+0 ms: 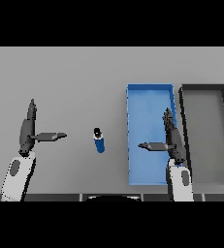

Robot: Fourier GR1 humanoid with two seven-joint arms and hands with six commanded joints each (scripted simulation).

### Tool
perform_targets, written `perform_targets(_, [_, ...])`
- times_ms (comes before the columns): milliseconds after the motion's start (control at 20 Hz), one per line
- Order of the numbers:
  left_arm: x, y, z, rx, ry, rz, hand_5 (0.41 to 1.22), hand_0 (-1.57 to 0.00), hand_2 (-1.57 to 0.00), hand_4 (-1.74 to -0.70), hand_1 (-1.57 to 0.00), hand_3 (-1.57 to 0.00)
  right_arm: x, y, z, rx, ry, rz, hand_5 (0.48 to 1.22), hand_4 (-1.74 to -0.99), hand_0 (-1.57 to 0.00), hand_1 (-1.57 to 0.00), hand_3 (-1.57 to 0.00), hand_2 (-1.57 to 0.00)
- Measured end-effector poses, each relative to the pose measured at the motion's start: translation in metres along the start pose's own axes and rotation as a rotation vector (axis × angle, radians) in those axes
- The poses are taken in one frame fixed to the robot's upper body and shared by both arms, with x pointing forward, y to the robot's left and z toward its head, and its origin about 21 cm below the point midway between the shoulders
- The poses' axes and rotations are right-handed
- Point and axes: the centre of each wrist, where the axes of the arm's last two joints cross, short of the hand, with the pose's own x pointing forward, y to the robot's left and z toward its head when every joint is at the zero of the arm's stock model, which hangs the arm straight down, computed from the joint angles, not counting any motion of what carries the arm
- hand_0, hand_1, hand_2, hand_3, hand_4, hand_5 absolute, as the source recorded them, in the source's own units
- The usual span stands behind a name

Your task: Pick up the blue pipe and place it into the blue bin.

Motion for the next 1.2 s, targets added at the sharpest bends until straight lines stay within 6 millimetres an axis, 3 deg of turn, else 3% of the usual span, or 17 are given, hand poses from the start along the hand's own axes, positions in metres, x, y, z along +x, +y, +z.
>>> perform_targets(300, [0.001,-0.001,0.0,-0.003,-0.011,0.004,0.591,0.0,0.0,-1.07,0.0,0.0,-0.003,-0.001,0.001,-0.002,0.005,0.0,0.617,-1.225,0.0,0.0,0.0,0.0])
perform_targets(350, [0.007,0.011,0.001,-0.164,-0.061,-0.07,0.59,0.0,0.0,-1.07,0.0,0.0,0.0,-0.004,0.008,0.061,-0.06,0.085,0.618,-1.224,0.0,0.0,0.0,0.0])
perform_targets(450, [0.01,0.03,0.0,-0.32,-0.061,-0.141,0.587,0.0,0.0,-1.08,0.0,0.0,0.007,-0.006,0.019,0.124,-0.106,0.178,0.62,-1.225,0.0,0.0,0.0,0.0])
perform_targets(650, [0.011,0.038,0.0,-0.402,-0.062,-0.157,0.6,0.0,0.0,-1.08,0.0,0.0,0.014,-0.009,0.023,0.132,-0.09,0.266,0.609,-1.196,0.0,0.0,0.0,0.0])
perform_targets(1000, [0.016,0.021,0.021,-0.642,-0.097,-0.127,0.534,0.0,0.0,-1.11,0.0,0.0,0.015,-0.008,0.021,0.14,-0.104,0.282,0.609,-1.201,0.0,0.0,0.0,0.0])
perform_targets(1200, [0.019,-0.012,0.036,-0.78,-0.088,-0.109,0.49,0.0,0.0,-1.17,0.0,0.0,0.015,-0.008,0.02,0.151,-0.088,0.287,0.613,-1.211,0.0,0.0,0.0,0.0])
